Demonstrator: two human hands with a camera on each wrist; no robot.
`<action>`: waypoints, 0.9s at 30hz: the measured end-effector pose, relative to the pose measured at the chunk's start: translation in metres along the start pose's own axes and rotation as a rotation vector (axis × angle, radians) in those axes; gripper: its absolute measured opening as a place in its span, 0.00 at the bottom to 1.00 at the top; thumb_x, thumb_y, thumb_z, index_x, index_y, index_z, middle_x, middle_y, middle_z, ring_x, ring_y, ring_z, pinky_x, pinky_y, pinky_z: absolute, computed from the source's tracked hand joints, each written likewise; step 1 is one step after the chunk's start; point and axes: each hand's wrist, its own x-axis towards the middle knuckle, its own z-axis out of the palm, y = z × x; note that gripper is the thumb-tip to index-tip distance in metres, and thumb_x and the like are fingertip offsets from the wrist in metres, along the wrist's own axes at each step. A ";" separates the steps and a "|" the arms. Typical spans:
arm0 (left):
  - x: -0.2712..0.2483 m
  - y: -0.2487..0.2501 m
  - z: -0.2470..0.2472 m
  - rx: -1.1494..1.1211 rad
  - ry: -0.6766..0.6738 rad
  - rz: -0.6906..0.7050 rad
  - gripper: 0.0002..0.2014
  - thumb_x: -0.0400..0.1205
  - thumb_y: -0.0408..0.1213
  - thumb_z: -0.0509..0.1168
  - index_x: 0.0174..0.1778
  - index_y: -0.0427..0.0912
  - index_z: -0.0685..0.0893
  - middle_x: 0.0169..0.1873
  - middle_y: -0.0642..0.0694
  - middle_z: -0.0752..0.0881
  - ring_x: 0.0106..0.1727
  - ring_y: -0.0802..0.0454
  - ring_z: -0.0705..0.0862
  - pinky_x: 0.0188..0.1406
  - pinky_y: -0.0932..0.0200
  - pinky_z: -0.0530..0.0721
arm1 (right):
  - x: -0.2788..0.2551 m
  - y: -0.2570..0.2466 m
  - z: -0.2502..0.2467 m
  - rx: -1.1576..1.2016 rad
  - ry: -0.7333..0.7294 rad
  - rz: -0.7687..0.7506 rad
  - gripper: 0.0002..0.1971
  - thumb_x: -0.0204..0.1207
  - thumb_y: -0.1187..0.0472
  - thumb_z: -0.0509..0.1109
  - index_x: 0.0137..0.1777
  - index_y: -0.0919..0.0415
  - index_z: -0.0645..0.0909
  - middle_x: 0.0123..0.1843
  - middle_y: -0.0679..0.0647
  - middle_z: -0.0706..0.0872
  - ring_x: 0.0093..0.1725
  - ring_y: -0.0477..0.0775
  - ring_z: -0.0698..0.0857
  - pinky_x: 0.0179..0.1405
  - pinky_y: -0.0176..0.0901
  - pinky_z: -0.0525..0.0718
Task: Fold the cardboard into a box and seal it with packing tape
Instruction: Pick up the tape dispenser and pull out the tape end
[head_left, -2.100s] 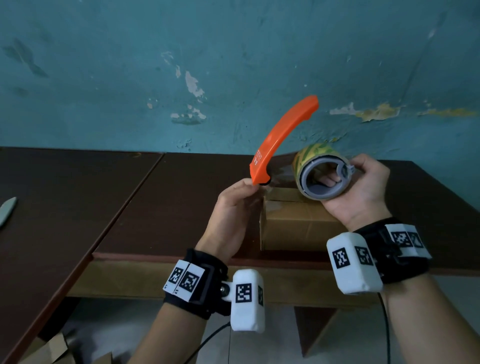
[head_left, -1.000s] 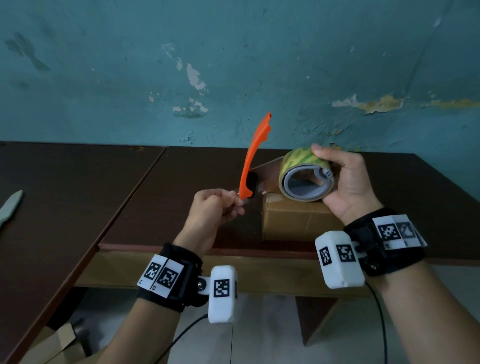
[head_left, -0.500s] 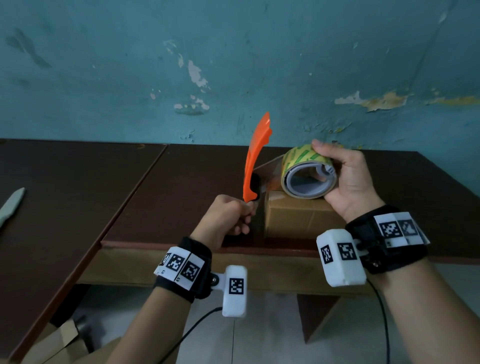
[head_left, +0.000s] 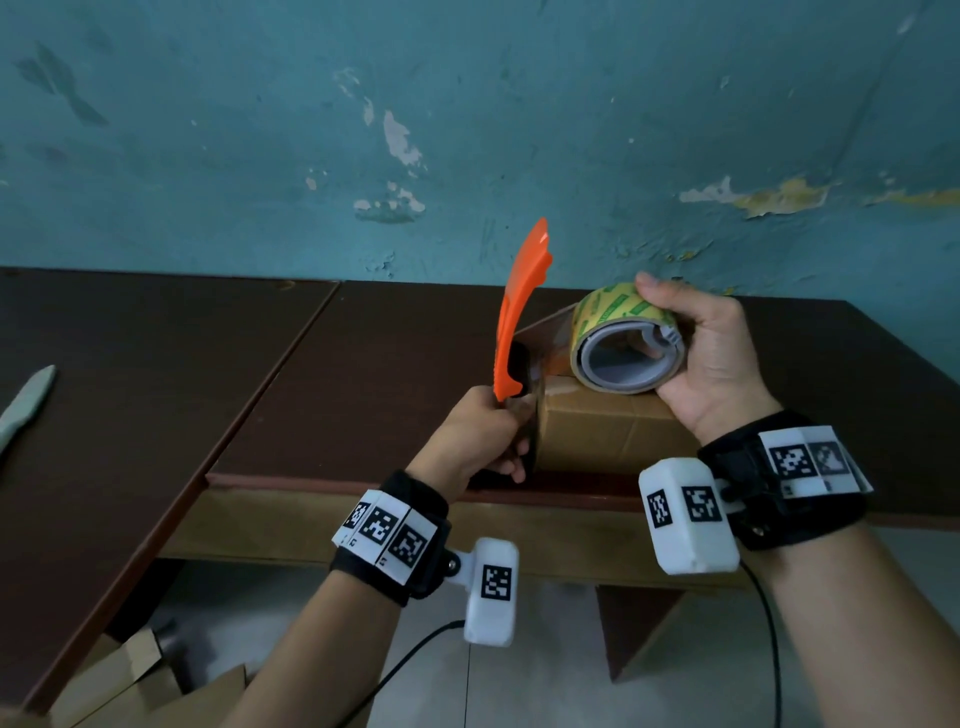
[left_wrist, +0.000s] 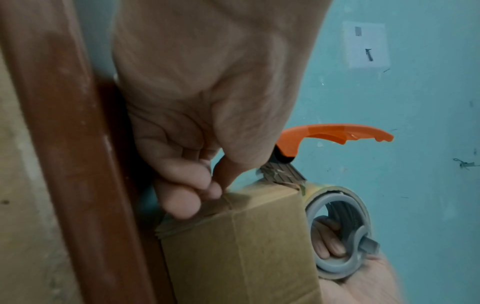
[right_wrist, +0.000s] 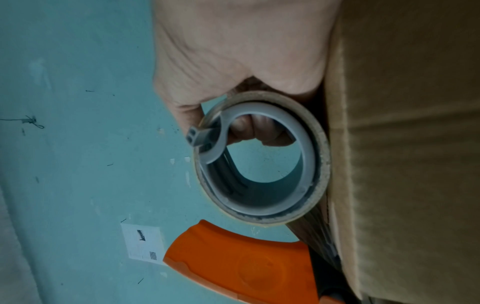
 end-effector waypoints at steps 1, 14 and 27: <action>0.000 0.000 0.000 0.003 -0.001 0.003 0.18 0.94 0.42 0.58 0.40 0.36 0.77 0.24 0.47 0.81 0.18 0.52 0.83 0.17 0.65 0.78 | 0.000 0.000 0.000 0.003 -0.003 0.000 0.03 0.64 0.64 0.75 0.33 0.63 0.89 0.37 0.60 0.90 0.39 0.59 0.90 0.50 0.55 0.91; 0.001 -0.003 -0.002 0.029 0.062 0.020 0.14 0.91 0.43 0.62 0.50 0.35 0.81 0.28 0.43 0.87 0.21 0.46 0.86 0.22 0.59 0.86 | 0.001 0.000 -0.001 -0.005 -0.012 0.003 0.05 0.65 0.64 0.75 0.30 0.62 0.90 0.38 0.61 0.91 0.40 0.60 0.91 0.51 0.54 0.91; 0.003 -0.011 -0.005 0.009 0.156 0.067 0.14 0.88 0.43 0.70 0.39 0.39 0.82 0.29 0.41 0.89 0.22 0.47 0.87 0.23 0.60 0.84 | 0.001 0.000 -0.002 -0.003 -0.010 0.014 0.03 0.65 0.64 0.75 0.34 0.63 0.89 0.40 0.61 0.90 0.42 0.61 0.90 0.57 0.59 0.89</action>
